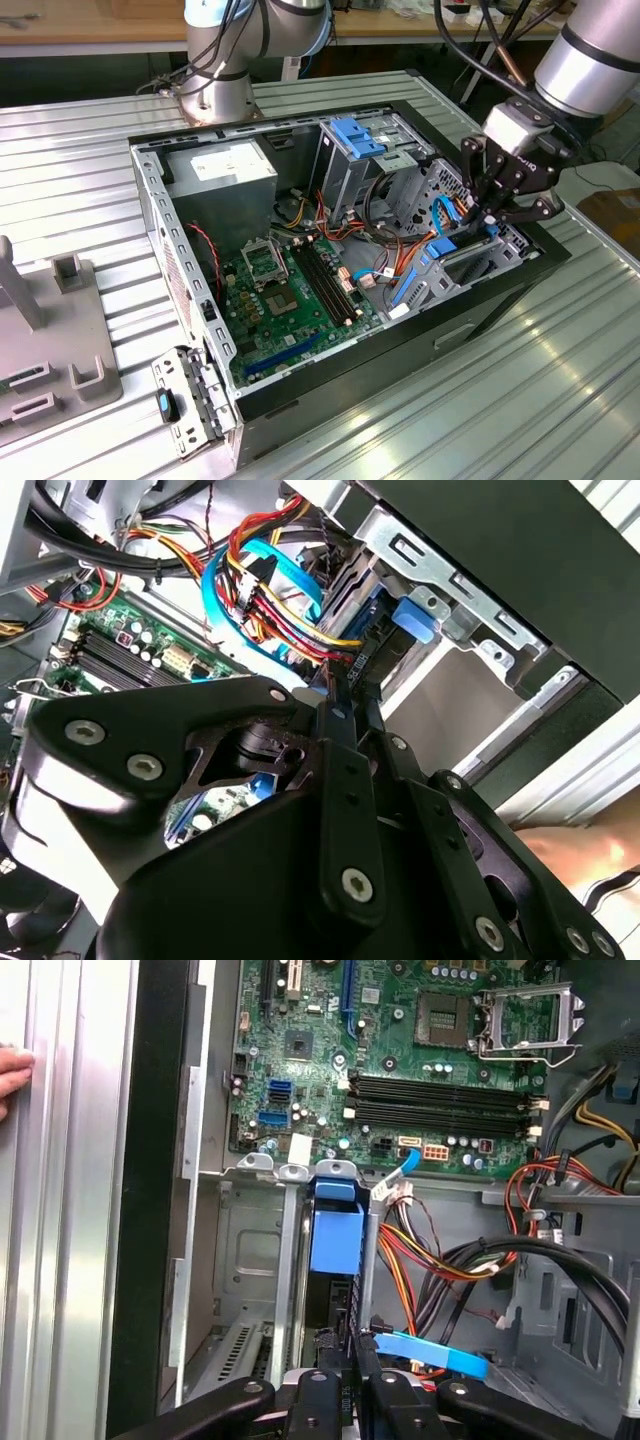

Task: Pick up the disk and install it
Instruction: 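Insert the first disk wire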

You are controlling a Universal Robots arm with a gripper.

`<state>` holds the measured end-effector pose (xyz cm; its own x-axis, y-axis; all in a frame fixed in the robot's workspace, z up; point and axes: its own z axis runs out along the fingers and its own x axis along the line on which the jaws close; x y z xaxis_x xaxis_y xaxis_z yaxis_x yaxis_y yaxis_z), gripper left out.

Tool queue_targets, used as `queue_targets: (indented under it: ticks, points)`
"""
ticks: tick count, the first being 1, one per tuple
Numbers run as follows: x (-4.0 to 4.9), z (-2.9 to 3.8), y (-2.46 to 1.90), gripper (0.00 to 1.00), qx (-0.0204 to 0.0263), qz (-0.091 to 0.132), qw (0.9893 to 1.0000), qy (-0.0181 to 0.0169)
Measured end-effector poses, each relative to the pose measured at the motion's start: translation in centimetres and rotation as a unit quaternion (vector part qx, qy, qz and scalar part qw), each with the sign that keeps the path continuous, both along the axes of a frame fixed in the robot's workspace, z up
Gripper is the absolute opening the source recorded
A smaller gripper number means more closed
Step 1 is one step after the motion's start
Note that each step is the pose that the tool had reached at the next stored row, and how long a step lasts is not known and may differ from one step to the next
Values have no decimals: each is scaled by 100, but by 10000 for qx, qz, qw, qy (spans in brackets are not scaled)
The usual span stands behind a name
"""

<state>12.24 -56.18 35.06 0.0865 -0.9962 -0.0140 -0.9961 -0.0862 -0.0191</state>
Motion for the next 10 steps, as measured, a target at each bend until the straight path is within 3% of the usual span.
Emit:
queue_targets:
  ticks: [3,4,7,8,9,10]
  points:
    - [0,-4,-5,18,0,-55,10000,-28]
    - [0,-7,-5,18,4,-90,9999,-54]
    - [0,-7,-6,18,6,-95,9999,-60]
    - [-6,-9,-6,18,7,-95,9999,-123]
    - [-29,-9,-6,18,8,-94,9997,-247]
    - [-98,-10,-6,18,7,-132,9994,-311]
